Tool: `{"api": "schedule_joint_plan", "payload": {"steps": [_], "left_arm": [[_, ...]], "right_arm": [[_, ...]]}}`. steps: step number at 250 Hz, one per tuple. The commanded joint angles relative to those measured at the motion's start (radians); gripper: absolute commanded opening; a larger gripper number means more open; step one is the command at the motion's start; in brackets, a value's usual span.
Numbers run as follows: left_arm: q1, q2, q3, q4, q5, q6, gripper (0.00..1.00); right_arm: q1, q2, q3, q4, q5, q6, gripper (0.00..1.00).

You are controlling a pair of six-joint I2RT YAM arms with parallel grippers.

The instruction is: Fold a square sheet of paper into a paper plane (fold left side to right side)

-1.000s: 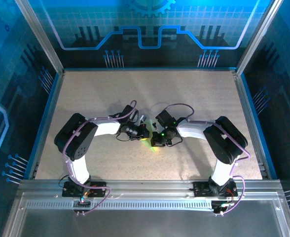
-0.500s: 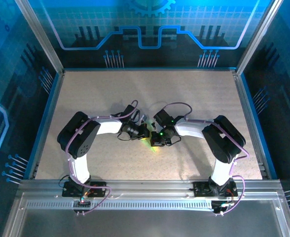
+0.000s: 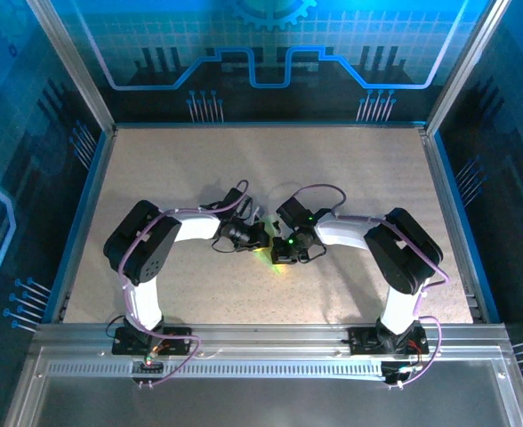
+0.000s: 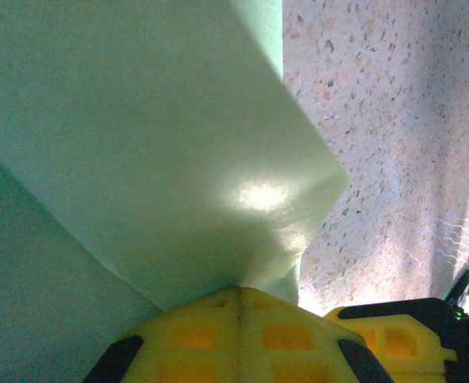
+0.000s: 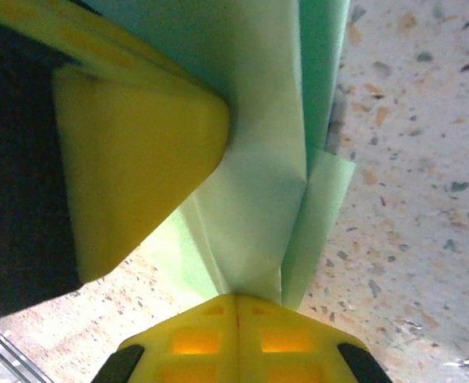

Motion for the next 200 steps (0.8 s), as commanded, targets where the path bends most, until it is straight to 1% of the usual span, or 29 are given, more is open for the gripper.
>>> {"api": "schedule_joint_plan", "payload": {"steps": [1, 109, 200], "left_arm": [[0.044, 0.032, 0.024, 0.0, -0.049, 0.017, 0.02], [0.139, 0.097, 0.105, 0.014, -0.054, 0.052, 0.02], [0.248, 0.166, 0.178, 0.023, -0.06, 0.101, 0.03]], "right_arm": [[0.02, 0.1, -0.076, -0.164, 0.168, -0.015, 0.0], [0.02, 0.096, -0.081, -0.168, 0.168, -0.02, 0.0], [0.019, 0.093, -0.084, -0.16, 0.163, -0.019, 0.0]]}}
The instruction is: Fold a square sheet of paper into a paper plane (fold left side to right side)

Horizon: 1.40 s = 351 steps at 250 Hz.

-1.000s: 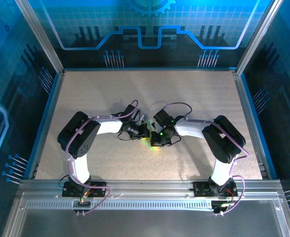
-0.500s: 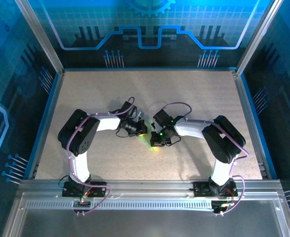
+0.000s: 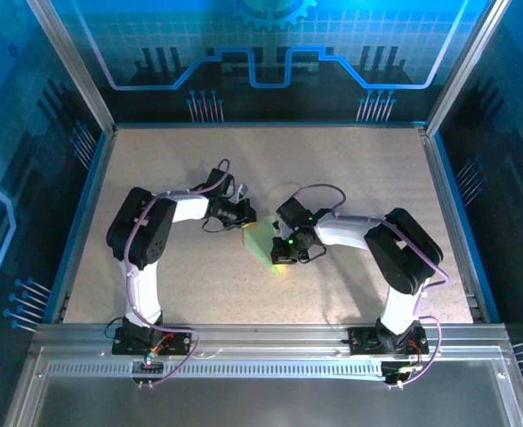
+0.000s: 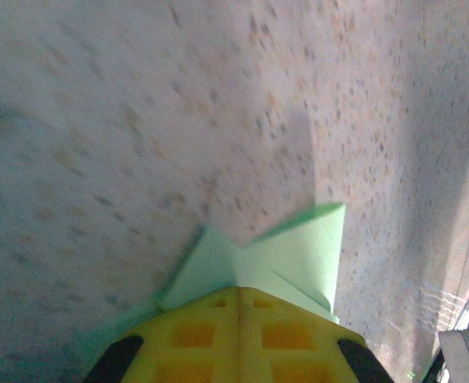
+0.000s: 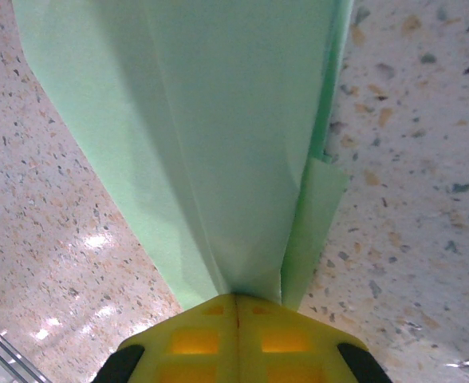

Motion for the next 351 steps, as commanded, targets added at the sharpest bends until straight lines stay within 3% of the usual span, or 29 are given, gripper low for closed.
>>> {"api": "schedule_joint_plan", "payload": {"steps": [1, 99, 147, 182, 251, 290, 351], "left_arm": [[0.053, 0.049, 0.029, 0.022, -0.082, 0.047, 0.03], [0.107, 0.089, 0.141, -0.01, -0.066, 0.059, 0.03], [0.115, -0.015, 0.116, -0.027, -0.055, 0.056, 0.03], [0.112, -0.132, -0.011, 0.041, -0.002, -0.004, 0.03], [-0.004, -0.227, -0.191, 0.114, 0.068, -0.049, 0.03], [-0.074, -0.188, -0.166, 0.123, 0.064, -0.05, 0.03], [-0.097, -0.085, -0.087, 0.076, 0.025, -0.008, 0.02]], "right_arm": [[0.02, 0.093, -0.084, -0.16, 0.162, -0.011, 0.0], [0.02, 0.1, -0.072, -0.155, 0.152, -0.014, 0.0], [0.021, 0.102, -0.064, -0.153, 0.149, -0.011, 0.0], [0.019, 0.105, -0.061, -0.149, 0.149, -0.011, 0.0], [0.018, 0.107, -0.06, -0.148, 0.149, -0.008, 0.0], [0.018, 0.109, -0.063, -0.145, 0.145, -0.007, 0.0], [0.02, 0.101, -0.075, -0.137, 0.143, -0.004, 0.0]]}}
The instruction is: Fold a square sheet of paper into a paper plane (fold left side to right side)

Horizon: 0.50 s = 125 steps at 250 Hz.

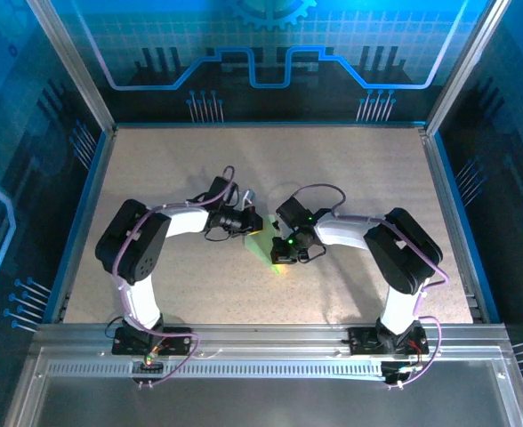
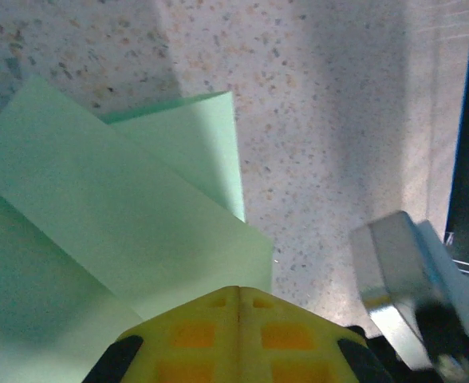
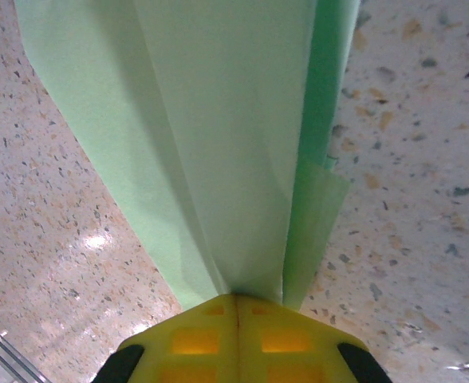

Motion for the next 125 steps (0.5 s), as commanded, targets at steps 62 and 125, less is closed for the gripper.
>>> {"api": "schedule_joint_plan", "payload": {"steps": [62, 125], "left_arm": [[-0.007, 0.093, 0.045, -0.042, -0.065, 0.059, 0.0], [-0.006, 0.123, 0.03, -0.064, -0.101, 0.072, 0.0]], "right_arm": [[0.02, 0.071, -0.076, -0.112, 0.12, -0.009, 0.0], [0.02, -0.007, -0.032, -0.069, 0.07, -0.017, 0.0]]}}
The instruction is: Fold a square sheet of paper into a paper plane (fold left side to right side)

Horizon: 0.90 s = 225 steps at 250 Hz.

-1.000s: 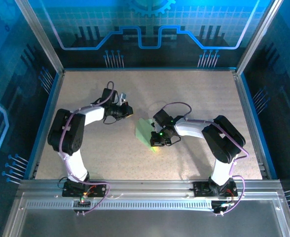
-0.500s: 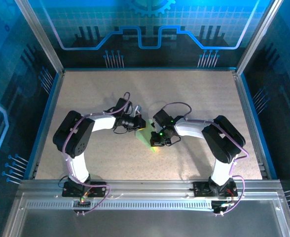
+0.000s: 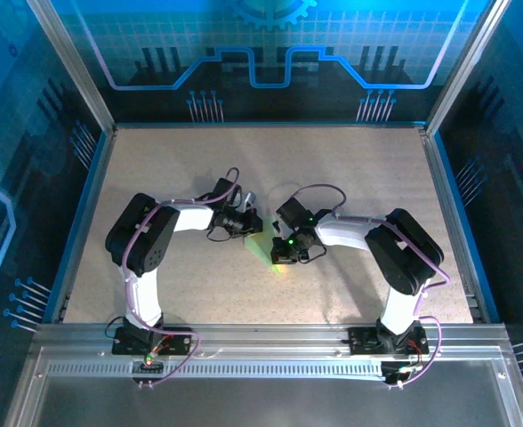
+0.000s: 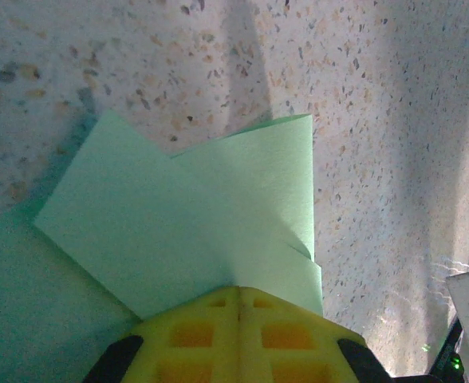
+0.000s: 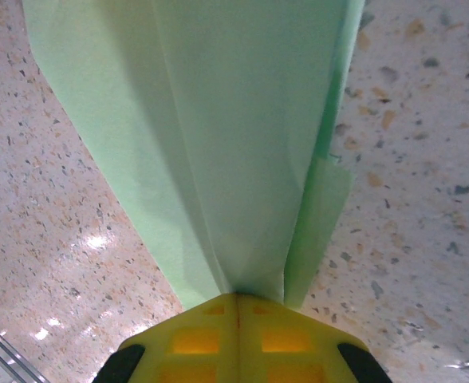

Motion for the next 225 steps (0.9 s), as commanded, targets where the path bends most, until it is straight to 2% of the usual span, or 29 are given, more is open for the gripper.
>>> {"api": "schedule_joint_plan", "payload": {"steps": [1, 84, 155, 225], "left_arm": [[-0.006, 0.046, -0.001, -0.049, -0.056, 0.034, 0.0], [-0.008, 0.046, -0.007, -0.051, -0.056, 0.043, 0.0], [-0.006, 0.047, -0.004, -0.053, -0.055, 0.045, 0.0], [-0.006, 0.049, -0.006, -0.058, -0.055, 0.048, 0.0]], "right_arm": [[0.018, 0.005, -0.024, -0.084, 0.069, -0.016, 0.0], [0.011, -0.163, -0.023, 0.068, 0.011, 0.047, 0.0], [0.006, -0.023, 0.005, 0.226, -0.019, 0.092, 0.0], [-0.002, 0.058, 0.068, 0.236, -0.008, 0.078, 0.0]]}}
